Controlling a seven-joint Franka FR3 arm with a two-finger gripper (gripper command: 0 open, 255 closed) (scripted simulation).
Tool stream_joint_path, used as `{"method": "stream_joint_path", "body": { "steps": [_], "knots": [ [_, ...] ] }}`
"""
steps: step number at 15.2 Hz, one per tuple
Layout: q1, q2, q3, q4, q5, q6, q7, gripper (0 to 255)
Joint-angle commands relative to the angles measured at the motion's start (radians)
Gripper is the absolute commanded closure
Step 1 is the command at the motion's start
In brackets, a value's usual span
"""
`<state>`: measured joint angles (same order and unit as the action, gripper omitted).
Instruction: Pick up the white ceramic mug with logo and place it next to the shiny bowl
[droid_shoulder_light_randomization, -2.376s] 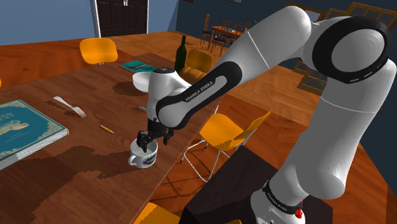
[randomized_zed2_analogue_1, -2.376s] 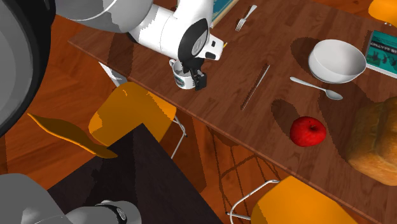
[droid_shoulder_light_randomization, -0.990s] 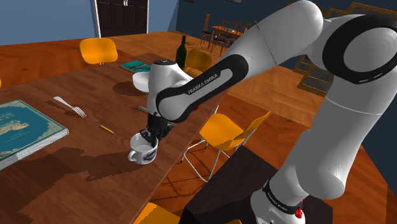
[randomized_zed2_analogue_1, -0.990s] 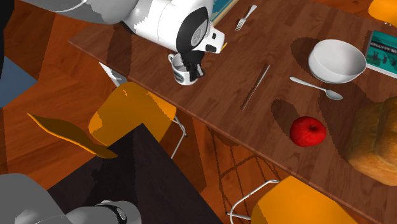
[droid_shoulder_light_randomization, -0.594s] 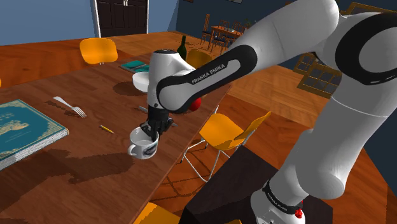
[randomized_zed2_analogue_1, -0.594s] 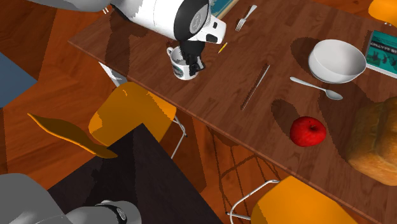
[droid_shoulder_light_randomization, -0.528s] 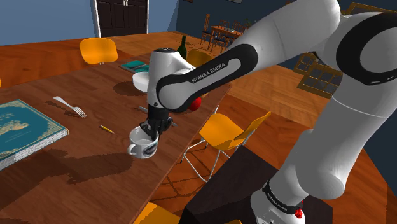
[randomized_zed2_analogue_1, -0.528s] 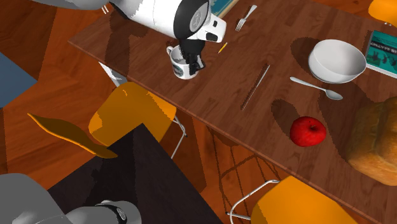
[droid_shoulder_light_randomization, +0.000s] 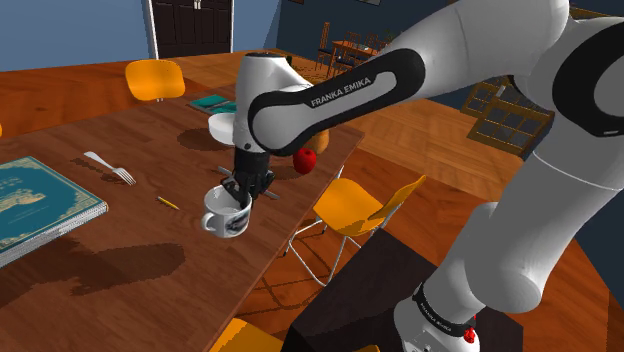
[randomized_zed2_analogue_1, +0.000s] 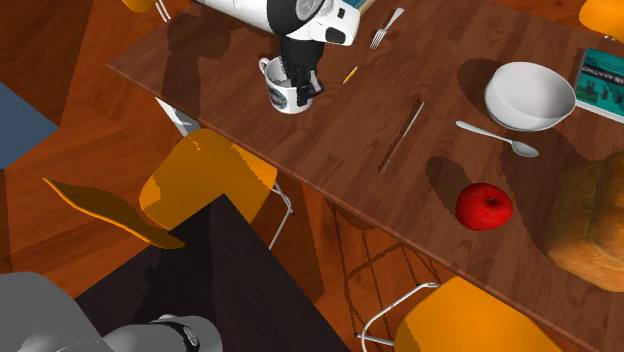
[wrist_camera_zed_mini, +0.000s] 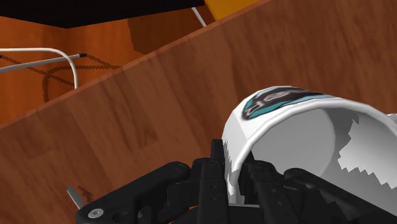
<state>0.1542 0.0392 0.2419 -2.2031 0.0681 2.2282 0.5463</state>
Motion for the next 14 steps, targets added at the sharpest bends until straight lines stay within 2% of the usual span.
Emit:
{"method": "stream_joint_path", "body": {
  "steps": [1, 9, 14],
  "knots": [
    [0.001, -0.014, 0.001, 0.016, 0.003, -0.03, 0.002, 255],
    [-0.001, -0.06, -0.001, 0.067, 0.011, -0.126, -0.001, 255],
    [-0.055, 0.017, -0.054, 0.162, -0.01, -0.152, -0.096, 255]
  ]
}}
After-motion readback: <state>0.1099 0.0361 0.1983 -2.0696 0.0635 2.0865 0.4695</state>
